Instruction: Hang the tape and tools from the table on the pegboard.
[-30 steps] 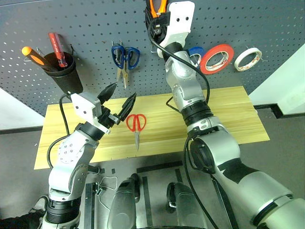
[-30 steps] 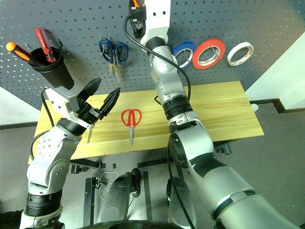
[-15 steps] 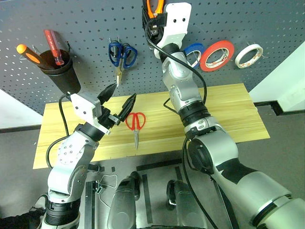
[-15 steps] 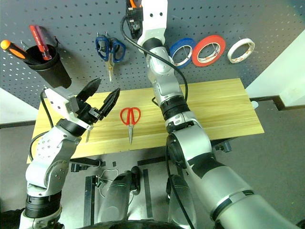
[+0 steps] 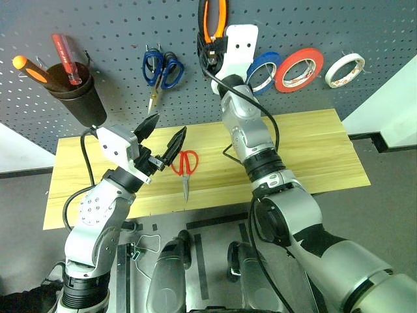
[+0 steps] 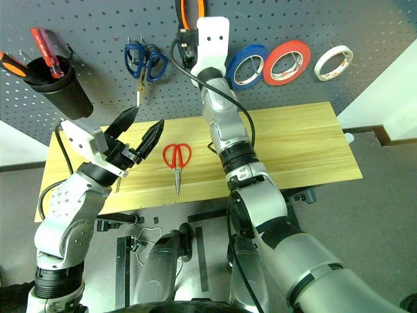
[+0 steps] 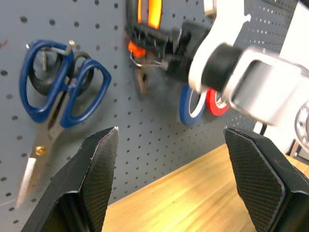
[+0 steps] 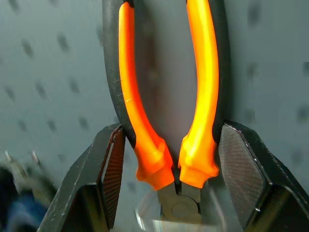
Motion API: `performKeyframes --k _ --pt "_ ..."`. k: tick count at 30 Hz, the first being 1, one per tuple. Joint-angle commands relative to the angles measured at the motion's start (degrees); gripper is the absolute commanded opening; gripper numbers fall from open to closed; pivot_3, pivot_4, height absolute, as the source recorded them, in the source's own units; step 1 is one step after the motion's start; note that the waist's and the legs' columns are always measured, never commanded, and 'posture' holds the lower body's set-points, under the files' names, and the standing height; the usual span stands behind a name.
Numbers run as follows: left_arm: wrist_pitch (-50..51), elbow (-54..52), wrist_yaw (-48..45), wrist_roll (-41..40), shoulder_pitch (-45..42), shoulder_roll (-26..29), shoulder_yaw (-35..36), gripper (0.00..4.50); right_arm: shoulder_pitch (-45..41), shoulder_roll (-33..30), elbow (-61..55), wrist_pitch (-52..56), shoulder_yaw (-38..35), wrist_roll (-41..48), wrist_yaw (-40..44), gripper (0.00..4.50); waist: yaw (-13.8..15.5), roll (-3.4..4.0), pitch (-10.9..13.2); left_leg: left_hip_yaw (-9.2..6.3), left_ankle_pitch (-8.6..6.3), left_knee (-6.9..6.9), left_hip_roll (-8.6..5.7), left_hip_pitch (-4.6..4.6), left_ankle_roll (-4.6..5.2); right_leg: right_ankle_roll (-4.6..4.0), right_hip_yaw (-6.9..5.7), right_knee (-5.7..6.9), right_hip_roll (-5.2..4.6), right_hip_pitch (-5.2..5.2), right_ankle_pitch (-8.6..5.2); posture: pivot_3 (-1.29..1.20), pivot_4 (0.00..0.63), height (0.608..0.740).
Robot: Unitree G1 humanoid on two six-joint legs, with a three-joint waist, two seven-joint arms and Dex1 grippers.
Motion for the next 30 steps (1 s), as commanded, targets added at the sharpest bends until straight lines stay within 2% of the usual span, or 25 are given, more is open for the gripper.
performKeyframes --k 1,8,10,14,21,30 --pt "-0.27 -2.86 0.05 -0.68 0.16 -0.03 -0.02 3.64 0.09 0.88 -4.16 1.02 0.74 -0.41 -0.61 2.53 0.02 0.00 0.03 0.00 0.00 -0.01 0.01 0.00 0.00 0.00 0.00 0.00 0.01 0.00 0.00 0.14 0.390 0.717" --pt "-0.72 -2.02 -0.18 -0.17 -0.09 -0.27 -0.48 3.64 0.54 0.78 -4.93 2.76 0.79 -0.07 -0.36 2.53 0.02 0.01 0.12 0.03 0.00 -0.04 0.00 -0.02 0.00 0.00 0.00 -0.02 0.00 -0.04 0.00 0.14 0.379 0.717" --pt "-0.86 -1.89 -0.18 -0.08 -0.35 -0.36 -0.50 3.64 0.21 0.55 -4.93 3.07 0.54 0.29 -0.06 3.27 0.02 0.01 0.12 0.03 0.00 -0.05 0.01 -0.02 0.00 0.00 0.01 -0.01 0.01 -0.05 0.00 0.14 0.375 0.717" --pt "-1.29 -1.52 -0.31 0.13 -0.53 -0.58 -0.65 3.64 0.01 0.14 -4.82 3.50 0.50 -0.06 -0.41 4.44 0.08 0.00 0.12 0.04 0.00 -0.05 0.01 -0.09 -0.01 0.00 0.01 -0.02 0.00 -0.11 0.00 0.13 0.368 0.717" --pt "-2.86 -0.23 -0.99 1.19 -0.50 -1.28 -1.53 3.64 0.85 -0.30 -7.52 6.38 1.55 -0.62 0.11 4.44 0.05 0.00 0.11 0.03 0.01 -0.01 0.01 -0.14 -0.02 0.01 0.01 -0.01 0.00 -0.14 0.00 0.12 0.352 0.717" --pt "-6.71 2.98 -2.88 2.96 -1.32 -2.53 -3.33 3.64 5.50 -1.18 -18.13 13.15 3.65 -1.34 1.44 4.44 0.08 -0.06 0.08 0.15 0.25 -0.12 -0.02 -0.59 -0.37 0.01 0.01 -0.06 0.00 -0.59 0.01 0.09 0.309 0.717"
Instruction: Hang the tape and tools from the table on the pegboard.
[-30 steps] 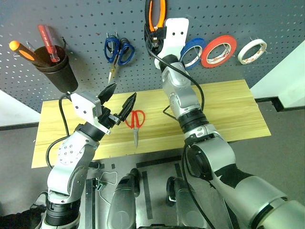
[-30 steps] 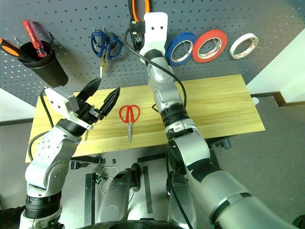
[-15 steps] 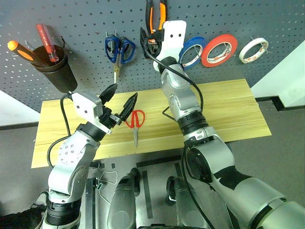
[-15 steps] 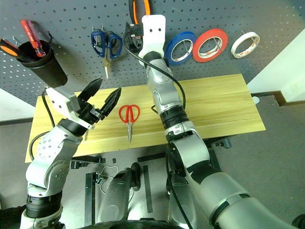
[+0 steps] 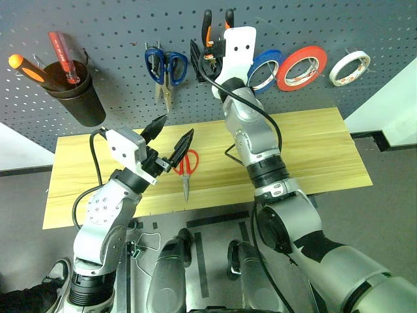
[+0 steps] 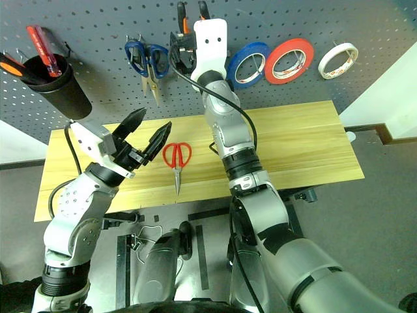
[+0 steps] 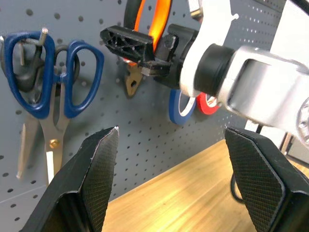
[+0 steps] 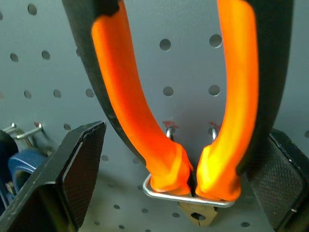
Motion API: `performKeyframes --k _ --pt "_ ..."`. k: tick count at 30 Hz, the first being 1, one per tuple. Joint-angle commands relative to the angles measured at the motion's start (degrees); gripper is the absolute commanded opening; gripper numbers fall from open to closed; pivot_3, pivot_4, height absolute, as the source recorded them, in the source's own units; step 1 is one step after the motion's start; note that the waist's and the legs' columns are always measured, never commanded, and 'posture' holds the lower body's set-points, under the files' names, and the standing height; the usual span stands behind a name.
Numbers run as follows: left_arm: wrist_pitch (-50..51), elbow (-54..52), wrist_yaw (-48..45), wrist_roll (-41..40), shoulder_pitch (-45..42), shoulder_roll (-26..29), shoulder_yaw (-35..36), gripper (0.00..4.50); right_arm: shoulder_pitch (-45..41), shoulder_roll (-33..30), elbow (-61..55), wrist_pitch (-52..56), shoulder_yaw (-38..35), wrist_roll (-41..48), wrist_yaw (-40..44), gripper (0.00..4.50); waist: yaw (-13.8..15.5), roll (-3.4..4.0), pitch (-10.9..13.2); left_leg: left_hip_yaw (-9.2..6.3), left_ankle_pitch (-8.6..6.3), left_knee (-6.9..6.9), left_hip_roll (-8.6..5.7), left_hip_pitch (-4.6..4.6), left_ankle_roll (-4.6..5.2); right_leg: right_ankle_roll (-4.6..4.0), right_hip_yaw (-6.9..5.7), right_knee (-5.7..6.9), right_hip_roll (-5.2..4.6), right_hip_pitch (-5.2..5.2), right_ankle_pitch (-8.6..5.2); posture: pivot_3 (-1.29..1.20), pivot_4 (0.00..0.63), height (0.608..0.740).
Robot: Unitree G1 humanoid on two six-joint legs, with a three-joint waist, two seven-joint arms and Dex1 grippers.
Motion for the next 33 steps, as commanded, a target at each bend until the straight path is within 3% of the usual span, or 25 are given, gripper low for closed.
performKeyframes --k 1,25,28,33 --pt "-2.75 0.05 -0.62 0.83 -0.82 -0.78 -0.87 3.64 0.67 -0.04 -5.64 1.61 0.99 -0.64 0.25 4.44 0.00 -0.01 -0.01 0.01 0.00 -0.02 0.00 -0.01 0.00 0.00 0.00 -0.02 0.00 -0.01 0.00 0.09 0.307 0.717" --pt "-5.02 2.28 -2.82 1.67 -2.13 -1.02 -2.15 3.64 11.61 -0.18 -24.60 12.90 4.56 -1.62 0.63 4.44 -0.06 -0.08 -0.05 0.13 0.04 -0.18 -0.02 -0.02 -0.05 0.00 0.01 -0.07 0.01 -0.11 0.00 0.07 0.294 0.717" --pt "-4.58 1.15 -3.22 1.50 -0.23 -0.47 -2.35 3.64 15.35 -1.14 -30.40 15.94 5.29 -1.88 1.22 4.44 -0.06 -0.11 -0.07 0.13 0.05 -0.18 -0.02 -0.02 -0.06 0.00 0.00 -0.07 0.01 -0.11 0.00 0.08 0.293 0.717" --pt "-3.47 -5.58 -0.65 3.67 7.23 0.93 -2.39 3.64 26.86 -5.32 -49.85 27.92 5.95 -0.98 3.09 4.44 0.05 -0.14 -0.08 0.11 0.04 -0.24 -0.03 -0.03 -0.06 0.01 0.01 -0.13 -0.01 -0.11 0.00 0.06 0.287 0.717"
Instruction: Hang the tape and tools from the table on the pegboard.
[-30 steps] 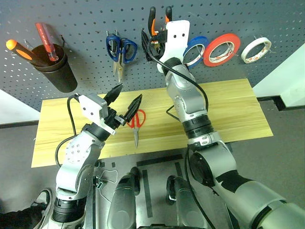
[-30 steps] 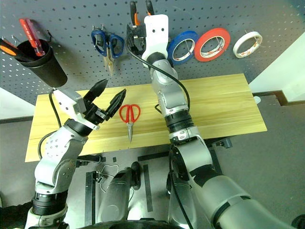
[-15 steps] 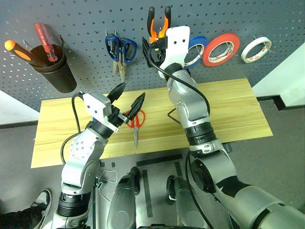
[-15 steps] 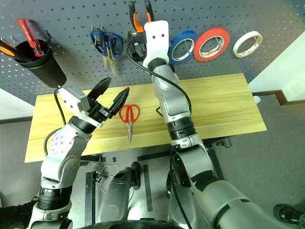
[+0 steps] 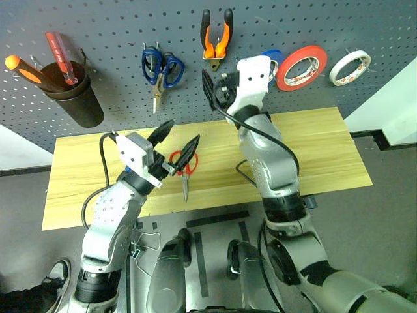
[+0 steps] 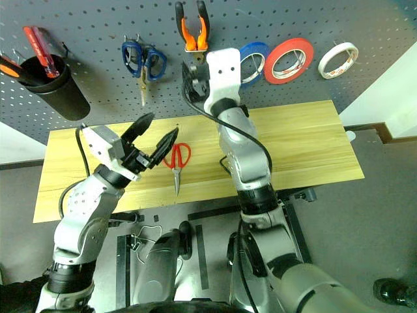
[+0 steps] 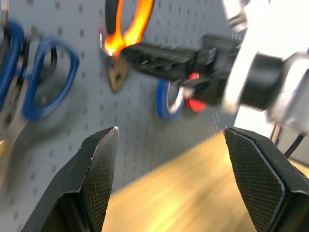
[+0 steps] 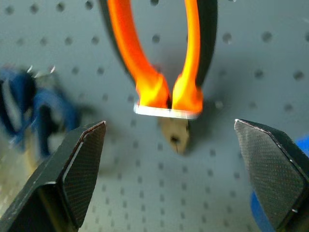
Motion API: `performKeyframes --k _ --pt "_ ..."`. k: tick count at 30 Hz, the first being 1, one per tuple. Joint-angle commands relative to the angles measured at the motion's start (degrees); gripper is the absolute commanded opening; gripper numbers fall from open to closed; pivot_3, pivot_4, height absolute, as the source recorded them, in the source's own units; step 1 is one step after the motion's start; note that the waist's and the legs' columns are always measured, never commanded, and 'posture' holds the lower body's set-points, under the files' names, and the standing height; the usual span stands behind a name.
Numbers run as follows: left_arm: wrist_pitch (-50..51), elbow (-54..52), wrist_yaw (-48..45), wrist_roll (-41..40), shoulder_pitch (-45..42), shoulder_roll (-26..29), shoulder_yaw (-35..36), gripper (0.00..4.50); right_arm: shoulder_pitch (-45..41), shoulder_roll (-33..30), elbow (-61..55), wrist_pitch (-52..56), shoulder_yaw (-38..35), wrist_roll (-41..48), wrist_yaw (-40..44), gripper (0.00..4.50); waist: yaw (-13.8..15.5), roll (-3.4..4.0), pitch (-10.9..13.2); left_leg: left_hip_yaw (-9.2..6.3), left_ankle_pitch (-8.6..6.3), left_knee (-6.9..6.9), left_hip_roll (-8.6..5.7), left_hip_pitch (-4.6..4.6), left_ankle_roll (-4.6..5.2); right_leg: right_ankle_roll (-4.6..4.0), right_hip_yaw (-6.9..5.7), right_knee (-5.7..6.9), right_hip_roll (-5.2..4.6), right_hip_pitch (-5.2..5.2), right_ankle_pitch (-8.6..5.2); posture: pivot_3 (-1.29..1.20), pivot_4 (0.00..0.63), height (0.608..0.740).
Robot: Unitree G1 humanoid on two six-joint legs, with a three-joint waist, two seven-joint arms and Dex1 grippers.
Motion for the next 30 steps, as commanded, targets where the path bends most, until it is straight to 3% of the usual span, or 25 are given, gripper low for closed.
performKeyframes --k 1,5,9,13,19,30 --pt "0.58 -8.14 2.72 1.22 4.28 -0.13 -0.10 3.64 5.93 -2.49 -14.79 7.94 0.32 0.59 1.03 4.44 0.04 -0.01 -0.01 -0.01 0.00 0.00 -0.01 0.00 0.00 0.00 0.00 -0.01 -0.01 0.00 0.00 0.06 0.289 0.717" --pt "2.34 -8.22 7.82 5.13 8.44 -1.66 -0.46 3.64 12.74 -5.41 -22.65 14.71 -0.92 0.43 0.91 4.44 -0.15 -0.03 -0.06 -0.08 -0.01 0.02 0.00 0.06 -0.01 0.00 0.00 0.03 -0.02 0.05 0.01 0.04 0.297 0.717" --pt "16.57 -1.00 24.40 9.61 2.54 -10.12 1.51 3.64 13.62 -5.93 -23.35 16.71 -1.49 -0.07 -0.09 4.44 -0.10 -0.04 -0.08 -0.20 0.03 0.02 0.05 0.12 0.29 -0.05 0.00 0.12 0.08 0.05 0.04 0.04 0.301 0.717" --pt "27.60 5.09 31.55 10.57 -3.07 -16.57 1.35 3.64 11.95 -4.67 -24.14 18.49 -0.54 -0.16 -1.09 4.44 -0.14 -0.08 -0.10 -0.21 0.15 0.08 0.02 0.06 0.39 0.00 -0.01 0.16 0.08 0.05 0.07 0.02 0.306 0.717" --pt "34.20 10.10 34.39 11.25 -5.65 -21.24 0.05 3.64 12.40 -4.85 -26.79 21.35 -0.39 -0.29 -1.53 4.44 -0.20 -0.10 -0.11 -0.18 0.30 0.08 -0.03 0.03 0.14 0.02 -0.02 0.18 0.03 0.04 0.09 0.00 0.315 0.717" --pt "41.10 15.30 38.95 13.44 -7.05 -23.91 0.25 3.64 13.48 -6.26 -30.12 25.19 -0.98 -0.41 -1.44 4.44 -0.58 -0.10 -0.11 -0.21 0.26 0.09 -0.03 0.04 0.21 0.02 -0.02 0.21 0.00 0.04 0.10 -0.02 0.329 0.717"
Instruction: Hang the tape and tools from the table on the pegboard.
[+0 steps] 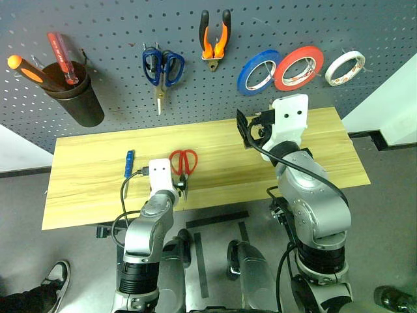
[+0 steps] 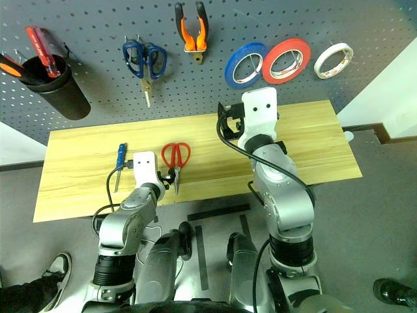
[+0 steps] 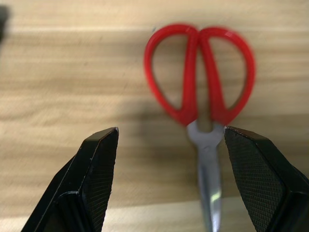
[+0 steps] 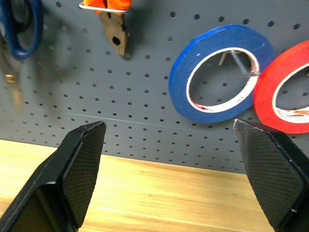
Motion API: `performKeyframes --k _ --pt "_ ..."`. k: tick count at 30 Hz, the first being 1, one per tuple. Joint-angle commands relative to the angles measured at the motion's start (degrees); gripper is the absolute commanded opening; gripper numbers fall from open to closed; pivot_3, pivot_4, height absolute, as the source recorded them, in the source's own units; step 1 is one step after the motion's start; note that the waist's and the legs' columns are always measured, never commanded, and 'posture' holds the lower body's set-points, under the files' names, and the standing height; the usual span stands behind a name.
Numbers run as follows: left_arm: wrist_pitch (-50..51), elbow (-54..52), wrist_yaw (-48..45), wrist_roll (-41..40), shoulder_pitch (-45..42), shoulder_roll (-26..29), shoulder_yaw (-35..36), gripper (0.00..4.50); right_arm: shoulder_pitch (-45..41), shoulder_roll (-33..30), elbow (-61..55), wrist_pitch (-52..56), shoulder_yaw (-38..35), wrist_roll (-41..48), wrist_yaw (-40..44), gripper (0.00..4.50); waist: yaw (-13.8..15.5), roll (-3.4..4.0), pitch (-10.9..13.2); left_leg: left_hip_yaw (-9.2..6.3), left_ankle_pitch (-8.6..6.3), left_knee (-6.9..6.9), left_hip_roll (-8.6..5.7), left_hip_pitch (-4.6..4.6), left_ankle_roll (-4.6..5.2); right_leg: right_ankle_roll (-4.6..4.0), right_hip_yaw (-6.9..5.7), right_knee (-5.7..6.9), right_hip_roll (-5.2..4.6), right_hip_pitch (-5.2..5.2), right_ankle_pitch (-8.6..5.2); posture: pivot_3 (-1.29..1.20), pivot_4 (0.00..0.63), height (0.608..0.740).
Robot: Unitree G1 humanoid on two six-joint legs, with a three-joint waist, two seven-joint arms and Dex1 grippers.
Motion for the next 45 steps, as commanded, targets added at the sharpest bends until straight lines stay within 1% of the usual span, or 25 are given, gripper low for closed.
performKeyframes --k 1,4,7,10,14,22,32,45 --pt "1.10 2.35 0.81 -0.54 -1.25 -3.56 0.83 3.64 0.45 -0.89 -4.29 2.12 -0.22 0.97 1.30 4.44 -0.01 0.00 0.00 0.00 0.00 0.00 0.00 0.00 0.00 0.00 0.00 0.00 0.00 0.00 0.00 -0.02 0.330 0.717" --pt "0.80 4.49 0.52 -0.68 -2.58 -3.58 0.66 3.64 1.59 -3.33 -6.51 10.72 -0.42 6.06 6.69 4.44 0.08 -0.02 0.00 -0.01 0.00 0.02 -0.01 -0.01 0.01 0.00 -0.01 0.00 -0.01 0.02 0.00 -0.03 0.336 0.717" --pt "0.90 5.16 0.93 -0.64 -3.46 -4.18 0.61 3.64 4.53 -9.45 -10.21 19.53 1.54 11.16 13.03 4.44 0.10 -0.02 0.00 0.00 -0.15 0.07 -0.02 -0.02 0.24 0.00 -0.01 -0.01 -0.04 0.04 0.00 -0.04 0.343 0.717" --pt "0.93 5.79 1.03 -0.71 -3.88 -4.70 0.46 3.64 8.49 -14.76 -13.42 22.38 2.05 14.46 17.01 4.44 0.03 -0.03 0.01 -0.01 -0.21 0.08 -0.02 -0.02 0.34 0.00 -0.01 -0.01 -0.06 0.05 0.00 -0.04 0.346 0.717" --pt "1.27 5.79 1.12 -0.73 -3.88 -4.90 0.51 3.64 10.81 -17.16 -15.59 23.19 0.98 16.71 18.45 4.44 -0.87 -0.05 0.02 -0.05 -0.23 0.13 0.00 -0.01 0.36 0.00 -0.02 -0.01 -0.05 0.06 0.00 -0.04 0.350 0.717" --pt "1.17 6.11 2.08 -0.65 -4.20 -5.33 1.16 3.64 12.03 -17.90 -16.17 22.25 0.24 19.94 19.64 4.44 -0.95 -0.07 0.03 -0.05 -0.25 0.17 0.00 -0.01 0.39 0.00 -0.02 -0.01 -0.05 0.07 0.00 -0.04 0.354 0.717" --pt "0.58 8.67 2.73 -0.80 -5.78 -5.47 1.73 3.64 14.39 -16.39 -15.60 18.09 -0.51 21.81 18.77 4.44 -0.93 -0.14 0.07 -0.05 -0.26 0.18 0.00 -0.02 0.40 0.00 -0.02 -0.02 -0.07 0.08 0.00 -0.05 0.365 0.717" --pt "0.85 9.54 3.08 -0.28 -5.42 -5.75 1.34 3.64 14.38 -15.30 -16.48 18.51 0.11 23.80 17.01 4.44 -0.95 -0.17 0.09 -0.05 -0.27 0.16 -0.01 -0.03 0.42 0.00 -0.01 -0.05 -0.09 0.07 0.00 -0.05 0.368 0.717"
